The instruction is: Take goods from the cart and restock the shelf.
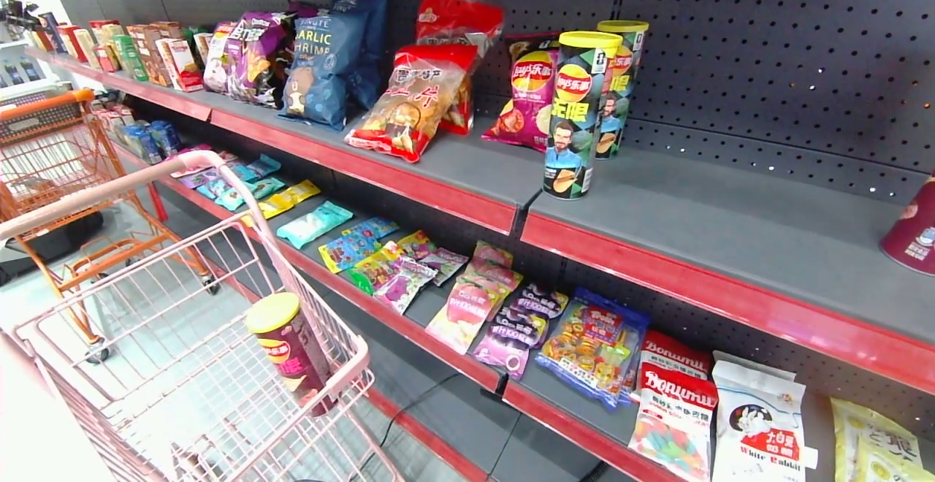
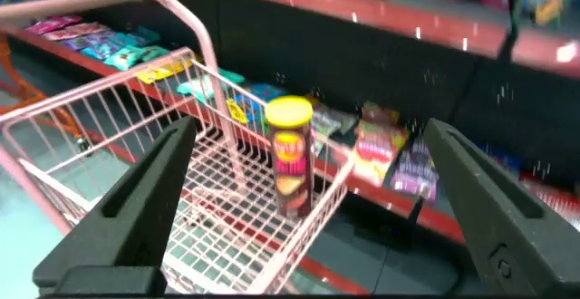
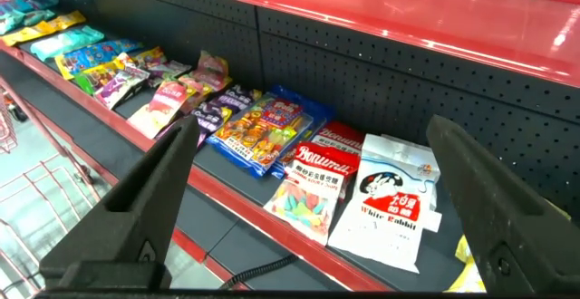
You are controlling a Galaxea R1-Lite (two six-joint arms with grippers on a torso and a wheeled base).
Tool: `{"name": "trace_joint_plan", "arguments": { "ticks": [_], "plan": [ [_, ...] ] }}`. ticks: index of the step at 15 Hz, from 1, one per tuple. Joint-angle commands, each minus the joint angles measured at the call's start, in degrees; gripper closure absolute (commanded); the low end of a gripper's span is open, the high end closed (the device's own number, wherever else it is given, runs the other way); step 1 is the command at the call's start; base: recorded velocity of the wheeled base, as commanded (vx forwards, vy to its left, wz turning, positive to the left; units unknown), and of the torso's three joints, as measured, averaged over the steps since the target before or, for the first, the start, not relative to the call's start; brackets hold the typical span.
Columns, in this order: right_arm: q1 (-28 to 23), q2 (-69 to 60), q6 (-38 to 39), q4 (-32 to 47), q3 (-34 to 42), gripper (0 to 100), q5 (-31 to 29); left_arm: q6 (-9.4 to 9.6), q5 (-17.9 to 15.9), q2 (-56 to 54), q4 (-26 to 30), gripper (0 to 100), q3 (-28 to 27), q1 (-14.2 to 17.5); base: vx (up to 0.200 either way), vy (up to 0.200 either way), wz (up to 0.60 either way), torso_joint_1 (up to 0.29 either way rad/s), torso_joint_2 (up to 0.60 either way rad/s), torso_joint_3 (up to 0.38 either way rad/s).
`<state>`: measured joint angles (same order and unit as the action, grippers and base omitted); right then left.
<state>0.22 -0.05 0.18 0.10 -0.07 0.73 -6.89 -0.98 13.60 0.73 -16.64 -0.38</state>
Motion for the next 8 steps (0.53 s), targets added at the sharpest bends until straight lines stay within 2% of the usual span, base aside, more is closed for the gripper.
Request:
{"name": "trace_joint_plan", "arguments": {
  "ticks": [1, 2, 3, 4, 5, 6, 7, 8],
  "plan": [
    [0.04, 0.05, -0.01, -0.01, 0.07, 0, -0.03, -2.34, 7.83, 26.03, -0.20, 0, -8.67, 0.38, 0.000, 0.000, 0.00, 0.000, 0.00, 0.000],
    [-0.04, 0.05, -0.09, 0.08, 0.07, 0, -0.03, 1.79, 5.55, 28.67, -3.02, 0, -1.99, 0.38, 0.000, 0.000, 0.00, 0.000, 0.00, 0.000],
    [0.04, 0.05, -0.09, -0.01, 0.07, 0, -0.03, 2.41, 3.08, 31.40, -6.53, 0, 0.91, 0.38, 0.000, 0.000, 0.00, 0.000, 0.00, 0.000],
    [0.04, 0.05, -0.09, -0.01, 0.07, 0, -0.03, 3.46, 1.33, 36.49, -13.83, 0, 3.02, 0.47, 0.000, 0.000, 0.00, 0.000, 0.00, 0.000],
    [-0.04, 0.05, -0.09, -0.01, 0.07, 0, -0.03, 3.46, 1.15, 44.75, -23.50, 0, 3.90, 0.82, 0.000, 0.000, 0.00, 0.000, 0.00, 0.000],
    [-0.04, 0.05, -0.09, -0.01, -0.01, 0, -0.03, 3.46, 0.98, 48.80, -27.80, 0, 3.81, 1.34, 0.000, 0.000, 0.00, 0.000, 0.00, 0.000],
    [-0.04, 0.05, -0.09, -0.01, 0.07, 0, -0.03, 3.72, 0.89, 57.50, -36.42, 0, 3.72, 2.84, 0.000, 0.000, 0.00, 0.000, 0.00, 0.000],
    [0.04, 0.05, -0.09, -0.01, 0.07, 0, -0.03, 3.72, 0.80, 62.95, -42.39, 0, 3.98, 2.93, 0.000, 0.000, 0.00, 0.000, 0.00, 0.000]
  ]
}}
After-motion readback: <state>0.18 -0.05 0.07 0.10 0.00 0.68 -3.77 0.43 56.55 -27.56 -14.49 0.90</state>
